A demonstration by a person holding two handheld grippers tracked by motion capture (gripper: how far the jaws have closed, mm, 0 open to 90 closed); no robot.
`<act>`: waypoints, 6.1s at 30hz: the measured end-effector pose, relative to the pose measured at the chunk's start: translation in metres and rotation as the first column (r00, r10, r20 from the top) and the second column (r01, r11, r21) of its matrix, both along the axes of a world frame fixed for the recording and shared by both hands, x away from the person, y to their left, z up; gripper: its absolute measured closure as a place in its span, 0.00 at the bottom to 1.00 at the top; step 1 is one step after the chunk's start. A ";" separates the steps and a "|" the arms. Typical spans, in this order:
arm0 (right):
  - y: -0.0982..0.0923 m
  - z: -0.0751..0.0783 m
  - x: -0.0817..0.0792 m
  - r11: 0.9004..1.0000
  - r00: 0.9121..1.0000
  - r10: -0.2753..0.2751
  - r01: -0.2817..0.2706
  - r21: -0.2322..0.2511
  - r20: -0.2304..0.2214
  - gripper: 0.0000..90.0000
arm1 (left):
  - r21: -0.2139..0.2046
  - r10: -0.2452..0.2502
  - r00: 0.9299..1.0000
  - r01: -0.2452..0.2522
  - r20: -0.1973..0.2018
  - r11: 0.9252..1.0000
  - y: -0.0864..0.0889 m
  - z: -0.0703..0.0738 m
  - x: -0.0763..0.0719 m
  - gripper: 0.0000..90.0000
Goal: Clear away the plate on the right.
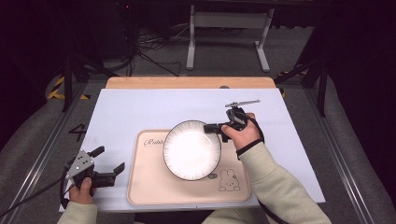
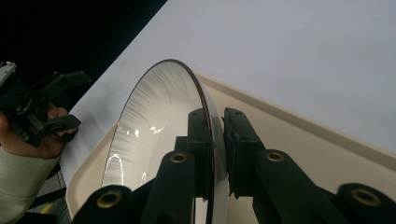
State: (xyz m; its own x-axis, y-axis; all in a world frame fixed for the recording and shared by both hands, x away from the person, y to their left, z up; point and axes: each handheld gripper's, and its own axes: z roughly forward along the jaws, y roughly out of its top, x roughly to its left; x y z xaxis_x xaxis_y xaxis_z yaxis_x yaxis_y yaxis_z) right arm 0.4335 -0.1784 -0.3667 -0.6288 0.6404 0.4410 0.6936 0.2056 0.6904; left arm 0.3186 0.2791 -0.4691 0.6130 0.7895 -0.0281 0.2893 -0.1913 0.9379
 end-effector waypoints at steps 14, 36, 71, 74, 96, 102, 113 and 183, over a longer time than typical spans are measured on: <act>0.012 -0.016 -0.003 1.000 0.999 0.029 -0.029 -0.010 -0.029 0.91 | 0.001 0.001 1.000 -0.001 0.004 1.000 0.000 0.000 0.000 0.00; 0.014 -0.032 -0.002 0.999 0.997 0.036 -0.038 -0.037 -0.062 0.90 | -0.002 0.001 1.000 -0.001 0.003 1.000 0.000 0.000 0.000 0.00; 0.004 -0.064 0.010 0.991 0.997 0.046 -0.053 -0.119 -0.068 0.84 | 0.005 0.000 1.000 0.000 0.003 1.000 -0.001 0.000 0.000 0.00; 0.004 -0.065 0.010 0.991 0.996 0.047 -0.056 -0.120 -0.074 0.83 | 0.000 0.000 1.000 0.000 0.000 1.000 -0.001 0.000 0.000 0.00; 0.000 -0.048 -0.003 0.988 0.976 0.098 -0.072 -0.137 0.194 0.46 | 0.003 0.000 1.000 0.000 0.006 1.000 -0.001 0.000 -0.001 0.00; -0.007 -0.039 -0.011 0.986 0.938 0.141 -0.104 -0.133 0.318 0.35 | 0.004 0.000 1.000 0.000 0.008 1.000 -0.001 0.000 -0.001 0.00; -0.026 -0.024 -0.026 0.984 0.884 0.176 -0.148 -0.099 0.434 0.18 | 0.006 0.001 1.000 -0.001 0.009 1.000 -0.001 0.000 -0.001 0.00; -0.197 -0.061 -0.030 0.986 0.859 -0.135 0.166 -0.019 0.493 0.03 | 0.001 -0.003 1.000 0.003 0.007 1.000 0.000 0.000 0.000 0.00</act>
